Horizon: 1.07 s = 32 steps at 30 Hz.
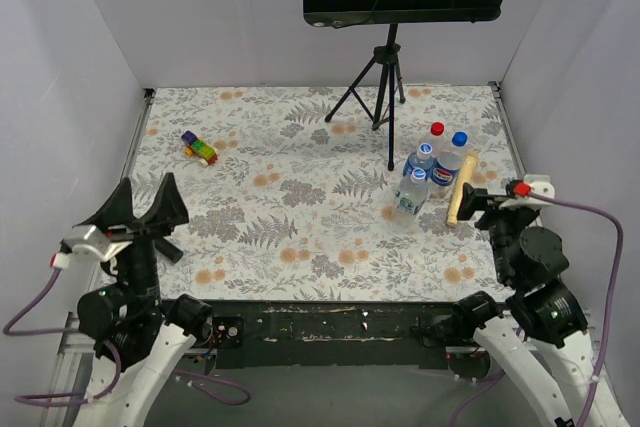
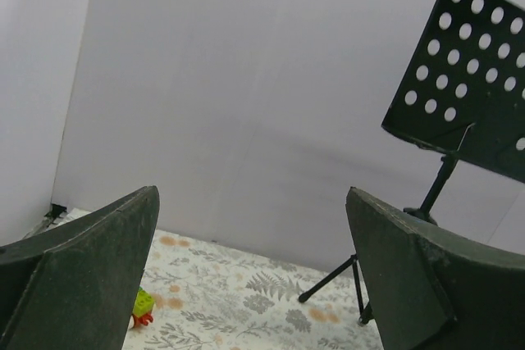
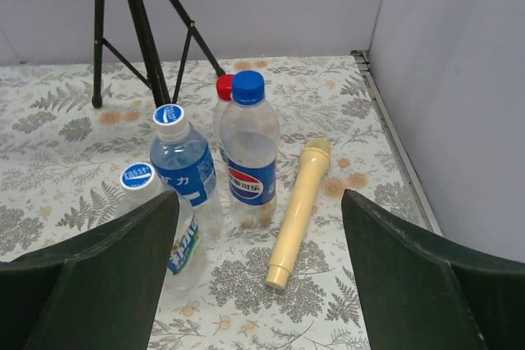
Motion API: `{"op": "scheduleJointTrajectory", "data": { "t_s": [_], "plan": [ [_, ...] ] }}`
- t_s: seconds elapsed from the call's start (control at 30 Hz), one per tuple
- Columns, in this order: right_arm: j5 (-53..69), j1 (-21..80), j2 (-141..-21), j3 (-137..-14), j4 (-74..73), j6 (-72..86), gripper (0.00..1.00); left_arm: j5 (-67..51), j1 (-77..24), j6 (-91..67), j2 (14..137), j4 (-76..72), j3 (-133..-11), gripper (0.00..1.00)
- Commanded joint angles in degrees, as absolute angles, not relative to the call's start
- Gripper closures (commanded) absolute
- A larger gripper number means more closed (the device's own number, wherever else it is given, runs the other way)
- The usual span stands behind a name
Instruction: Screw on the bottle caps
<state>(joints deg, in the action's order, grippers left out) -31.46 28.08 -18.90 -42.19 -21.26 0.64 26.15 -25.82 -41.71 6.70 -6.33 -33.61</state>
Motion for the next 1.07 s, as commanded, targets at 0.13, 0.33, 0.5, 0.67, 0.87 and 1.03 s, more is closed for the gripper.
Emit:
{"op": "scheduleJointTrajectory", "data": {
  "t_s": [0.13,0.33,0.5,0.67,0.87,1.03],
  "plan": [
    [-38.1,27.9,1.4,-32.0,-18.1,1.8,0.12,29.7,-25.8,-41.8,-4.7,6.9,-33.3,0.02],
    [-40.1,27.9,10.8,-27.3,-18.0,1.2,0.12,30.9,-25.8,-43.9,-5.9,9.1,-30.1,0.02],
    [-40.5,27.9,11.2,-26.6,-18.9,3.3,0.11,29.7,-25.8,-46.1,-5.9,8.4,-26.9,0.02],
    [-40.5,27.9,11.3,-26.6,-19.8,3.8,0.11,30.1,-25.8,-46.3,-5.9,8.4,-26.1,0.02],
    [-41.0,27.9,11.3,-26.2,-18.9,3.0,0.11,30.4,-25.8,-46.8,-6.0,10.0,-26.4,0.02],
    [-41.0,27.9,11.3,-25.9,-18.4,2.7,0.11,30.7,-25.7,-47.1,-6.0,10.7,-26.6,0.02]
  ]
}}
